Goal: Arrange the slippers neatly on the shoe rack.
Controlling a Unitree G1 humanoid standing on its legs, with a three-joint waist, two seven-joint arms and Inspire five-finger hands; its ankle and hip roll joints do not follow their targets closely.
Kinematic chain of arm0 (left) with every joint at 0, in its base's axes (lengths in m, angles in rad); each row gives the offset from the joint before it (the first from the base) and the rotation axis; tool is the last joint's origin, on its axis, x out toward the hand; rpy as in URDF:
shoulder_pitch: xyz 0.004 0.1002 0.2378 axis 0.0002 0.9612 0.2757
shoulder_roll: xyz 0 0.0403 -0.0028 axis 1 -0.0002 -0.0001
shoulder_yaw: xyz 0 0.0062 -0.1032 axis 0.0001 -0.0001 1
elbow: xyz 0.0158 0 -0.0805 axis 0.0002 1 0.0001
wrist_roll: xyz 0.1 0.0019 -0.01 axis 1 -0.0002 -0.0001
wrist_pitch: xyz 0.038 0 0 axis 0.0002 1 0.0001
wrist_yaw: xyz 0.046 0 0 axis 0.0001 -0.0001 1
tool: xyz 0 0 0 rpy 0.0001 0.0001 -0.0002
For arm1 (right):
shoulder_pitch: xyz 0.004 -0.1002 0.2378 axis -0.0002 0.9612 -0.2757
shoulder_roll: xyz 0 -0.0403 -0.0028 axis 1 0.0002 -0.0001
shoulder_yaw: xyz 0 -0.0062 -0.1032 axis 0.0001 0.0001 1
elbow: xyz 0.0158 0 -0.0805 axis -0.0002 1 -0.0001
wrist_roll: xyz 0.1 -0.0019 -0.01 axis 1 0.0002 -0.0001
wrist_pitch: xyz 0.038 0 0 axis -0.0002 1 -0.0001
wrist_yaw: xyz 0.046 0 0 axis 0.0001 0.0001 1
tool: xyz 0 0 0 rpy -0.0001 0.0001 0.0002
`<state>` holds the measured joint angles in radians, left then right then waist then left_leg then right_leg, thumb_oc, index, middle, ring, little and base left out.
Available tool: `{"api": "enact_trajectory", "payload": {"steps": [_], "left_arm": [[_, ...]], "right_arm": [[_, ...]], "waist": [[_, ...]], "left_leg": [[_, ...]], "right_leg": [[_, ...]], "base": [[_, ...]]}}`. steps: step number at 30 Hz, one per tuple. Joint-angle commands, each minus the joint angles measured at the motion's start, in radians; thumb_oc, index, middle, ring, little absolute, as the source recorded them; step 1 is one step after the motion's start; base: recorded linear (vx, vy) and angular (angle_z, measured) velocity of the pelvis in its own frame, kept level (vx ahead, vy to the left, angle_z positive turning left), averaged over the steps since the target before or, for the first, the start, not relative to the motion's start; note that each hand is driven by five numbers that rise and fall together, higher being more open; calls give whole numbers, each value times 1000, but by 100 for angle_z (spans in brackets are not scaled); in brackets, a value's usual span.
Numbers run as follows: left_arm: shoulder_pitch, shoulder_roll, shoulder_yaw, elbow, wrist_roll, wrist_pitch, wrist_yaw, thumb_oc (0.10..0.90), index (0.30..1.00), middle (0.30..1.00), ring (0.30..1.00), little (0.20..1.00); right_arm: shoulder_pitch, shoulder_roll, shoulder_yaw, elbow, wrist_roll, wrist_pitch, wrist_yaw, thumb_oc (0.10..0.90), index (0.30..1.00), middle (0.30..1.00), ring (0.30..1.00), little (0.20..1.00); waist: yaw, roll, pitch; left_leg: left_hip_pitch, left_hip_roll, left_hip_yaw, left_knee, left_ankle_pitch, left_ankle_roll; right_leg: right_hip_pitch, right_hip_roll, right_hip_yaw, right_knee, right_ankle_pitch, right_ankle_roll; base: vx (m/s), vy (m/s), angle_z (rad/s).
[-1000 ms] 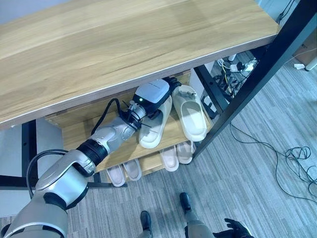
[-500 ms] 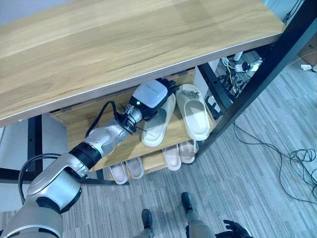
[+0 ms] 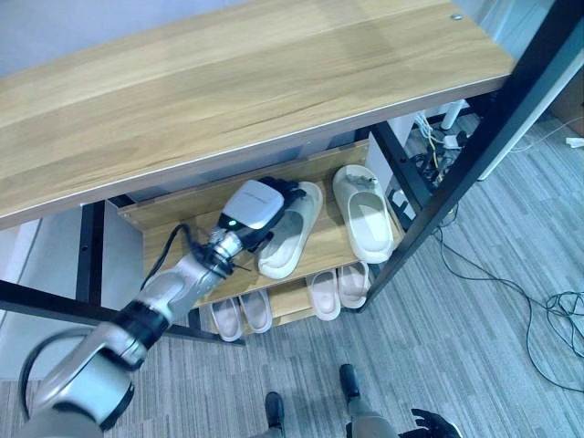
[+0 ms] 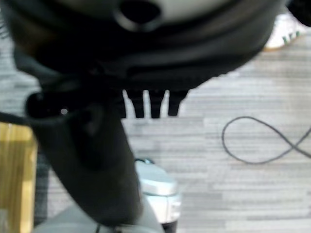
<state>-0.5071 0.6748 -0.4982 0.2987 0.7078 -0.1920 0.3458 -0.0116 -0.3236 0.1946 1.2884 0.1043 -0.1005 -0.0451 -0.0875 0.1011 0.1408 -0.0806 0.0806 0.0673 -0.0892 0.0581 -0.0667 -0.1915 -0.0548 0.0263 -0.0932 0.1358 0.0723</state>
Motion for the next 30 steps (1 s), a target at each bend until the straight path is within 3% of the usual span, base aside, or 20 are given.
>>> {"api": "enact_trajectory", "payload": {"steps": [1,7,11,13,19,23,30], "left_arm": [[-24,30,141,-45,-83,-32,103,800,900,900,900,900],[88,-17,217,-77,-224,-70,69,800,900,900,900,900],[150,-101,242,-52,-441,-93,-36,800,900,900,900,900],[155,-110,242,-50,-467,-92,-51,800,900,900,900,900],[149,-178,125,-35,-523,-81,-152,800,900,900,900,900],[175,-264,108,10,-655,-37,-190,800,900,900,900,900],[162,-304,80,54,-670,-9,-210,800,900,900,900,900]], "right_arm": [[78,50,11,30,15,9,21,800,900,900,900,900],[86,61,18,26,-6,17,19,800,900,900,900,900],[84,62,13,24,10,25,25,800,900,900,900,900],[88,62,12,22,13,26,26,800,900,900,900,900],[86,66,38,14,-4,38,32,800,900,900,900,900],[88,61,29,5,1,42,23,800,900,900,900,900],[79,59,21,7,19,50,19,800,900,900,900,900]], "waist": [[21,-84,-100],[33,-95,-119],[40,-100,-130],[40,-100,-132],[39,-101,-141],[33,-96,-139],[31,-96,-136]], "left_leg": [[-12,-51,-46,2,-66,1],[2,-48,-54,2,-66,-1],[9,-48,-58,2,-62,0],[10,-47,-60,2,-62,0],[14,-49,-61,2,-62,2],[17,-50,-61,2,-59,6],[14,-48,-62,2,-59,7]], "right_leg": [[81,-39,-71,6,-131,84],[97,-40,-84,6,-132,80],[106,-39,-89,6,-133,77],[108,-39,-90,6,-133,77],[115,-41,-93,6,-134,78],[115,-41,-93,6,-131,76],[110,-39,-91,6,-131,76]], "base": [[18,-5,11],[23,-9,9],[9,-4,2],[0,0,0],[0,0,0],[0,0,0],[0,0,0]]}}
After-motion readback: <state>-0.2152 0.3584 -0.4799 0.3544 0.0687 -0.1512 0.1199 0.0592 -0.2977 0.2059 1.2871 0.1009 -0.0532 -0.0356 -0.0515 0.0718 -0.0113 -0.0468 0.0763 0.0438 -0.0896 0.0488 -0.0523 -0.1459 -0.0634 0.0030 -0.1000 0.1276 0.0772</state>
